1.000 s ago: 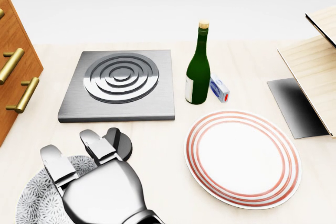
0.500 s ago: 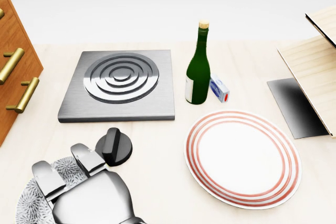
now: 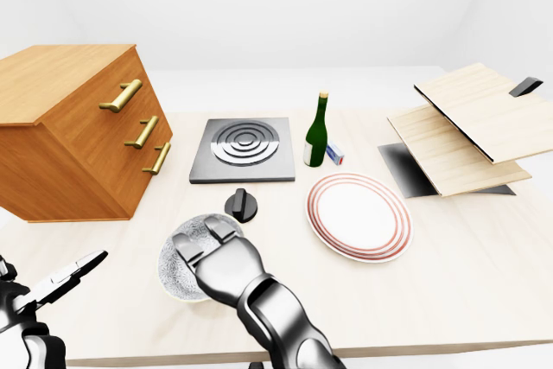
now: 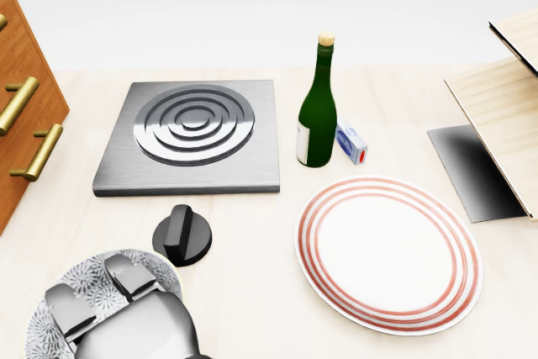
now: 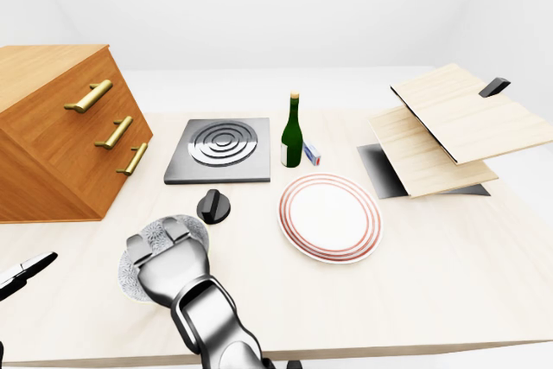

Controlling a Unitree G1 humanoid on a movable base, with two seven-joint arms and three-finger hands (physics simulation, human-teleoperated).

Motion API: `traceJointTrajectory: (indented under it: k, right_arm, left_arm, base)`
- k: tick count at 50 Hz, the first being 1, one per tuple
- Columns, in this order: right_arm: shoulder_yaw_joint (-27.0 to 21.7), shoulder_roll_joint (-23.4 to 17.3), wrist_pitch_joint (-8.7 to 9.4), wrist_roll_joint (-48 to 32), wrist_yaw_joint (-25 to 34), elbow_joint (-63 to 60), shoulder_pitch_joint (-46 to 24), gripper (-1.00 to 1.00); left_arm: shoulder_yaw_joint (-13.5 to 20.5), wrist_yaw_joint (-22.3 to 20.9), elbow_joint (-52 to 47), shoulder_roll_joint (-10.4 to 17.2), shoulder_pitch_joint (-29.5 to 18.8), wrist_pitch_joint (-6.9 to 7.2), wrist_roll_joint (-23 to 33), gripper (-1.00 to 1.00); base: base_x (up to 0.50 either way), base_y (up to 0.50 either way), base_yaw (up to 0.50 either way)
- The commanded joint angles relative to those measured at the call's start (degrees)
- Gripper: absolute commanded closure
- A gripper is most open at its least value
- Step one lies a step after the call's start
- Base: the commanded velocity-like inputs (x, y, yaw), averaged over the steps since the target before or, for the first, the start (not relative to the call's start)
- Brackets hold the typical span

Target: Pick up the akita bowl and put it on the plate.

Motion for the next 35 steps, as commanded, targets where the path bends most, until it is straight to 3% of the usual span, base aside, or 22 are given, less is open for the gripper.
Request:
traceJointTrajectory:
  k: [1,9,24,35]
  right_arm:
    - [0.12,-0.26,0.0,0.31,0.0,1.99,0.09,-1.0]
    - [-1.13,-0.19,0.0,-0.62,0.0,2.43,-0.51,-1.0]
    - [-1.42,-0.1,0.0,-2.57,0.0,2.21,-0.19,-1.0]
    - [-0.16,-0.48,0.0,-3.3,0.0,1.93,0.57,-1.0]
  left_arm:
    - [0.07,-0.16,-0.18,-0.05,0.06,0.11,-0.04,-1.0]
    - [-0.13,-0.08,0.49,0.0,-0.11,-0.4,0.09,-1.0]
    - [0.07,-0.11,-0.58,-0.09,0.14,0.44,-0.13,-1.0]
    - [0.04,-0.14,-0.32,-0.06,0.08,0.26,-0.13,-1.0]
  base:
    - [0.0,0.0,0.0]
    - [0.0,0.0,0.0]
    - [0.0,0.0,0.0]
    - [0.0,0.0,0.0]
